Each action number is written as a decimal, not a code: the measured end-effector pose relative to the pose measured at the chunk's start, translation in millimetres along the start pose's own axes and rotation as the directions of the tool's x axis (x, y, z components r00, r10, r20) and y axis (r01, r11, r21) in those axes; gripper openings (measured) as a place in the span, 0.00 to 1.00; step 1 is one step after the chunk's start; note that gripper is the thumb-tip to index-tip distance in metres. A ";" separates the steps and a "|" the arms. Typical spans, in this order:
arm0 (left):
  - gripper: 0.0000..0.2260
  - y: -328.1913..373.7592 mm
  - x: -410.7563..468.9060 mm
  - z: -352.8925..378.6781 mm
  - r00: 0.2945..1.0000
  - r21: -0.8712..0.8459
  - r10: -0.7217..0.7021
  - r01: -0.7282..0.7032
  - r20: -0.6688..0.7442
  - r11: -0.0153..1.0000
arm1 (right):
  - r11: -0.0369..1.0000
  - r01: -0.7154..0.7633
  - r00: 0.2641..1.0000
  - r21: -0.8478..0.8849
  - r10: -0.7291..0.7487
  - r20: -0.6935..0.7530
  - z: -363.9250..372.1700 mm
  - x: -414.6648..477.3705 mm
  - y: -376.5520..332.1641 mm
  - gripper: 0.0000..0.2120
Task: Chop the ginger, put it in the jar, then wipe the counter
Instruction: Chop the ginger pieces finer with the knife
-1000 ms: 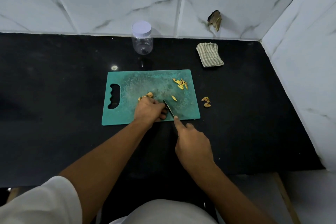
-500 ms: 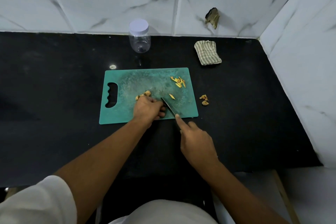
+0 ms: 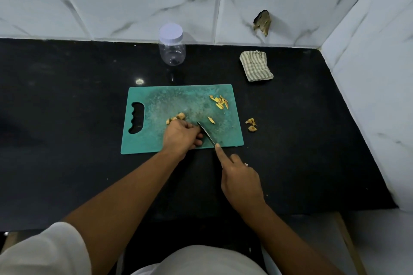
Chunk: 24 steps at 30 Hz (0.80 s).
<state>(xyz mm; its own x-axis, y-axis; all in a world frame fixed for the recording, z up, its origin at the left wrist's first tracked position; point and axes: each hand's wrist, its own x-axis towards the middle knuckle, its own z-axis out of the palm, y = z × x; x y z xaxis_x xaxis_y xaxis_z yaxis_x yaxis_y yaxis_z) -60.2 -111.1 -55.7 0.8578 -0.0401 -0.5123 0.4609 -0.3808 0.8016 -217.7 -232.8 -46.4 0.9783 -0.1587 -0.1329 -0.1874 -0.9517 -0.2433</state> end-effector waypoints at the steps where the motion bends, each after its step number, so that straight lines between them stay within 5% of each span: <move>1: 0.07 0.0 -0.2 -0.1 1.000 0.004 0.002 -0.002 0.000 1.000 | 1.000 0.008 1.000 -0.004 -0.008 -0.016 1.2 0.8 -0.8 0.36; 6: 0.08 -0.3 -0.9 -1.7 1.000 0.011 0.008 -0.008 0.012 1.000 | 1.000 0.002 1.000 0.018 -0.002 -0.027 1.5 13.7 -1.4 0.34; 12: 0.07 0.3 -2.0 -2.2 1.000 -0.013 0.007 -0.006 0.028 1.000 | 0.928 -0.057 0.996 0.369 0.079 -0.046 -7.2 26.1 18.2 0.27; 24: 0.06 -2.8 -5.3 -4.8 0.998 -0.052 0.037 -0.034 0.047 0.998 | 0.899 -0.015 0.997 0.437 0.045 -0.057 -13.3 26.5 25.0 0.27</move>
<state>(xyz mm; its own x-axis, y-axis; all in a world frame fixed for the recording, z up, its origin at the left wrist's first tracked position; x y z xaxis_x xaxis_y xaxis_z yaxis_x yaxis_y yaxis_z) -64.9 -105.4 -53.8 0.8625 -0.0974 -0.4967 0.4427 -0.3305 0.8335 -195.2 -264.2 -43.2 0.9724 -0.2158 -0.0889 -0.2221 -0.7384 -0.6367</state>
